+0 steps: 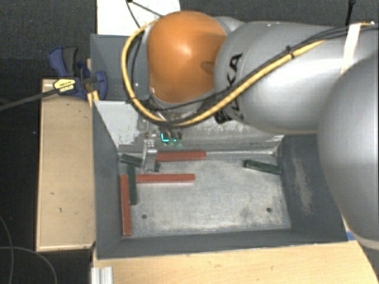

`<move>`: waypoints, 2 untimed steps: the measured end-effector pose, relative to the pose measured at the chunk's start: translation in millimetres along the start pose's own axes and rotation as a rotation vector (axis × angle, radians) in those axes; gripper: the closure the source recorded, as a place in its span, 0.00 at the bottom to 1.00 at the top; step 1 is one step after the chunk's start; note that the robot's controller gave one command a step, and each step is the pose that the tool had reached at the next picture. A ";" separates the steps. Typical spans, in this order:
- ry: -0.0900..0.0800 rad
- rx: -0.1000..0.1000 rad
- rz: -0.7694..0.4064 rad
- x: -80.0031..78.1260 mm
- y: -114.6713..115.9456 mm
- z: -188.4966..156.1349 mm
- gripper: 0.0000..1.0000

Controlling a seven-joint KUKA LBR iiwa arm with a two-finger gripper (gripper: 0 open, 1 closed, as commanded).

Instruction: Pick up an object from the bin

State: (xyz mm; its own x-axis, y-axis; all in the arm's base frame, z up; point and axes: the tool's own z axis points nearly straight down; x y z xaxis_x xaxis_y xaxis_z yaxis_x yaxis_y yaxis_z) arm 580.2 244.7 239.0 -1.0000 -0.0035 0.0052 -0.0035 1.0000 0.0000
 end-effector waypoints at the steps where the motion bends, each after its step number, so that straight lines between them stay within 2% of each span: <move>1: 0.001 0.002 -0.073 35.8 -49.1 173.5 0.00; 2: -0.011 -0.002 -0.230 33.7 -31.8 142.8 0.00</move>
Offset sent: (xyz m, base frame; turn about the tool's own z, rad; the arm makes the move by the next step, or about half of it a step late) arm -0.0348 -0.0479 -0.1690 -0.0743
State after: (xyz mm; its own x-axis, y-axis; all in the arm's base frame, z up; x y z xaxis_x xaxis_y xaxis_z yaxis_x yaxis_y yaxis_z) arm 545.9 212.8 96.4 -0.9728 -0.2316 -0.0065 -0.2317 0.9728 0.0016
